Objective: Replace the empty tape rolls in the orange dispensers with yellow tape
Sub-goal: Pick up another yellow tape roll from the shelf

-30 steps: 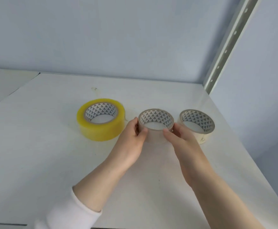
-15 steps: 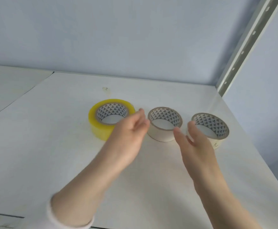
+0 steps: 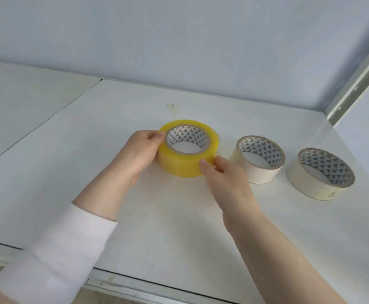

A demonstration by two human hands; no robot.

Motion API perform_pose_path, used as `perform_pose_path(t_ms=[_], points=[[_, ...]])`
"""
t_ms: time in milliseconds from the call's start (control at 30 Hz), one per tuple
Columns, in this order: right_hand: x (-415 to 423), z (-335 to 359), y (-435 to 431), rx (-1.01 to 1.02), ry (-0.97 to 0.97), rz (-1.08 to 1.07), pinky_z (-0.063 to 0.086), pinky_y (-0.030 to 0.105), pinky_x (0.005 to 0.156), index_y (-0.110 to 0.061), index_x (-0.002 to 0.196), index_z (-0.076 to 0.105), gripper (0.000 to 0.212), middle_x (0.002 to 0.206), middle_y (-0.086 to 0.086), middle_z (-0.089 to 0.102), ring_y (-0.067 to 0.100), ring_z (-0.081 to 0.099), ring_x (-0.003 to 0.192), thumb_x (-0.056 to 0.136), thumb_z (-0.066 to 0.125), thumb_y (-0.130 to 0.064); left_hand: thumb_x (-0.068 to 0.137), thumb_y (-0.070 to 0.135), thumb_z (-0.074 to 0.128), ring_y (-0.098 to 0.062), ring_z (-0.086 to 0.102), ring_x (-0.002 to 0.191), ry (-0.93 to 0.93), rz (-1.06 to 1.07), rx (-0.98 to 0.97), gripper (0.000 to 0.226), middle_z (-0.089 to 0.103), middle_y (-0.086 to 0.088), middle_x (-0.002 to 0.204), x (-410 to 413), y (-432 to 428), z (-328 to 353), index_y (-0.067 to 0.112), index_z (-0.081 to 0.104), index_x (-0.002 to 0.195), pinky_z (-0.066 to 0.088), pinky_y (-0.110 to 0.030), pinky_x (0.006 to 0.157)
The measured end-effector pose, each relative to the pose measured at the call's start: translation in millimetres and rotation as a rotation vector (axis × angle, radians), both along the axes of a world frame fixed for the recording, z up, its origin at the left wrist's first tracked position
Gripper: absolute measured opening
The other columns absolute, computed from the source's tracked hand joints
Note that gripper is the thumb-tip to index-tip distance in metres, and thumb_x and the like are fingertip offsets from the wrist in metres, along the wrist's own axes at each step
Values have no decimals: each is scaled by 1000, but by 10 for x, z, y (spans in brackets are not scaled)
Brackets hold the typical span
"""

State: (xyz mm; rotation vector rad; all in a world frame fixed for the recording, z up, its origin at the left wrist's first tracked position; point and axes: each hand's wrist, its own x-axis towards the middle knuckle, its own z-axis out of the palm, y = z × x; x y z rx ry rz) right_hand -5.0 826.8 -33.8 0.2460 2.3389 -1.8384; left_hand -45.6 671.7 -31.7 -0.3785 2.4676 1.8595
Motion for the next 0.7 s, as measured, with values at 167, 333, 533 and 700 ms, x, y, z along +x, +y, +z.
perform_pose_path(t_ms=[167,333,533,700], points=[[-4,-12,-93,-98,19,-144,32,21,92,-11,138,43,52,131,-2,53,12,47,120,90,53,-28,94,17,44,-28,61,110,39,28,47,22,67,-10,113,63,18,20,16,66,98,42,-46,104],[130,56,-105,-258,5,-217,41,28,94,-15,122,50,37,122,1,56,15,54,112,87,58,-26,92,16,50,-25,58,114,99,115,160,29,61,-11,123,325,41,99,9,56,119,44,-47,103],[410,146,-68,-446,2,-155,50,36,95,-12,105,52,22,127,15,56,24,60,104,85,61,-14,90,17,55,-26,60,108,172,219,280,34,60,-13,124,840,69,227,9,52,123,44,-44,103],[737,164,56,-502,-7,-32,50,36,95,-6,111,54,27,130,18,55,23,60,102,85,61,-10,89,15,55,-28,60,112,218,343,324,35,60,-16,123,1416,197,248,8,49,123,44,-44,103]])
